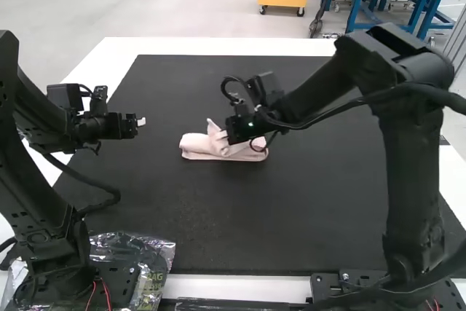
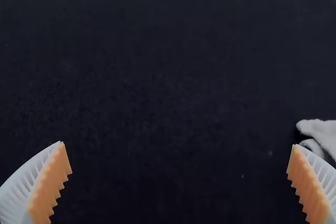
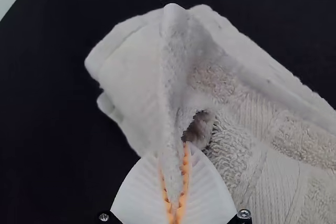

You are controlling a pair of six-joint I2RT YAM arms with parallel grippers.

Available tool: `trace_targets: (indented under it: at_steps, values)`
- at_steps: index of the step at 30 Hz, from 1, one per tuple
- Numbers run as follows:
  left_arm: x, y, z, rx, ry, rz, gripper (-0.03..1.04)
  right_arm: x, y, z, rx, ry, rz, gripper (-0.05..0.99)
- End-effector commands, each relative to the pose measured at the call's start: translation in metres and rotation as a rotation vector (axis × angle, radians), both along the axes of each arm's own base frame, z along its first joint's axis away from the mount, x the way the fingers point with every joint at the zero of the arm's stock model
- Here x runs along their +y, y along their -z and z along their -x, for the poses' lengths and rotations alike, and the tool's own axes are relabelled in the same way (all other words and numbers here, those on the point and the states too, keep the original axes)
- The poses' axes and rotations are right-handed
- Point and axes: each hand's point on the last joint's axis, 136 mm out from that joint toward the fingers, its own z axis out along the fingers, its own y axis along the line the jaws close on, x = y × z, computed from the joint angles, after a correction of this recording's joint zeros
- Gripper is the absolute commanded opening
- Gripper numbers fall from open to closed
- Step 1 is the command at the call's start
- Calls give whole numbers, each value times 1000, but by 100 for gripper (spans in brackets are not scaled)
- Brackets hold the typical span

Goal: Fold the towel.

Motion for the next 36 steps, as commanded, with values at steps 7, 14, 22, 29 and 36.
trace_targets:
  at_steps: [7,14,22,29,36]
  values:
    - [-5,-5,0,-22,22,-9,97,34,-25,-22,-50,0,-60,-3]
    - [-6,-4,1,-20,27,-11,97,45,-14,-23,-18,1,-61,-2]
    - [-4,-3,2,-18,20,-6,97,77,-35,-8,86,-34,-169,44]
    - [-6,-4,5,-20,21,15,97,91,-76,-4,148,-81,-276,68]
    - [-10,2,10,-10,24,19,97,57,-110,-18,38,-47,-331,-3]
